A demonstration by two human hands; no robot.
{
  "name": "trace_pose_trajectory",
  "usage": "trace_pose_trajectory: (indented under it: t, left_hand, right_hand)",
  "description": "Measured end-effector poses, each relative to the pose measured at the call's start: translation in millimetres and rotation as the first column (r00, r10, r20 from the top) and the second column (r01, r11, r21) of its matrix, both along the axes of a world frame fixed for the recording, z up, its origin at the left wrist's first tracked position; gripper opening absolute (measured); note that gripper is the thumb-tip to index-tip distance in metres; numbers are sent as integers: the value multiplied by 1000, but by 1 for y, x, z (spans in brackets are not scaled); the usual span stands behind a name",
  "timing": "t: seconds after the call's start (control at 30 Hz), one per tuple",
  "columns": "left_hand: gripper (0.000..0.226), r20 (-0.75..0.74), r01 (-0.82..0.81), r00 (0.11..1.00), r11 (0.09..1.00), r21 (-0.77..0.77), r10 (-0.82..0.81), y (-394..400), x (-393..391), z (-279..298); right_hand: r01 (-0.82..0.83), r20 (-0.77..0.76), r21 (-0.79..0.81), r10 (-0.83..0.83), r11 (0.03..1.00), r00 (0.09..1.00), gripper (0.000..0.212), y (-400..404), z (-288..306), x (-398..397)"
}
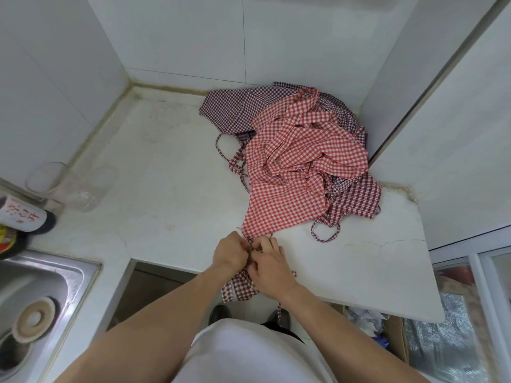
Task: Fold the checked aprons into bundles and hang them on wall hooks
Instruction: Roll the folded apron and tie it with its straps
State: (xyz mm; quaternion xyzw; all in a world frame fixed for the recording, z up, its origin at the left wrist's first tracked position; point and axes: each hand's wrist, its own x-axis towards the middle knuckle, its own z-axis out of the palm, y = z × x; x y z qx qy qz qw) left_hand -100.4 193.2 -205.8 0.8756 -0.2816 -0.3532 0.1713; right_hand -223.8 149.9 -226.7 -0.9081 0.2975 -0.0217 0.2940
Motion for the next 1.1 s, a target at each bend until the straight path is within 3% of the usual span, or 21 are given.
trace_pose_trajectory:
  t: [0.13, 0.2, 0.3, 0.37, 0.43, 0.5, 0.57, 0.6, 0.67, 0.77, 0.83, 0.9, 1.0, 1.1]
  left_hand:
    - [7, 20, 0, 1000, 999, -40, 0, 2, -2, 1]
    - [3, 28, -10, 1000, 997, -78, 13, 3, 2, 0]
    - [20, 2, -62, 998, 984, -165, 63, 3, 15, -1]
    - [42, -53, -103, 994, 983, -149, 96, 4, 23, 0]
    - [64, -105, -196, 976, 980, -18, 193, 7, 29, 2]
    - [77, -259, -269, 917, 950, 159, 303, 10, 29, 5]
    - [76, -402, -216, 863, 943, 251, 305, 12, 28, 13]
    - [74, -454, -222, 833, 943, 248, 315, 12, 28, 16]
    - [66, -522, -325, 781, 937, 127, 342, 10, 30, 23]
    - [40, -467, -479, 815, 852, -212, 342, 4, 35, 36]
    - [33, -448, -409, 865, 837, -365, 227, -4, 32, 58]
    - [35, -585, -398, 804, 830, -391, 110, -13, 26, 77]
    - [35, -818, -457, 575, 835, -306, 15, -28, 27, 105]
    - [30, -783, -364, 619, 861, -356, -62, -43, 29, 125]
  right_hand:
    - [-71, -39, 28, 73, 997, 997, 55, -7, 7, -1]
    - [-67, -39, 69, 70, 995, 997, 38, -10, 7, -7]
    - [103, 32, 196, -112, 975, 993, 18, -15, 6, -20]
    - [294, 40, 270, -316, 917, 948, 29, -17, 8, -29]
    - [449, -84, 444, -463, 776, 882, 54, -19, 9, -33]
    - [512, -234, 637, -488, 577, 841, 84, -19, 10, -34]
    - [508, -282, 679, -449, 531, 847, 99, -19, 9, -31]
    - [497, -276, 680, -440, 539, 854, 93, -20, 10, -30]
    - [497, -243, 707, -488, 503, 838, 66, -26, 12, -27]
    - [464, -218, 862, -680, 202, 700, 49, -39, 28, -26]
    - [389, -180, 915, -750, 110, 637, 36, -49, 46, -25]
    - [325, -122, 941, -797, 97, 592, 30, -58, 64, -22]
    - [235, -13, 961, -821, 148, 570, 28, -69, 95, -18]
    - [189, 76, 956, -816, 223, 574, 25, -79, 123, -23]
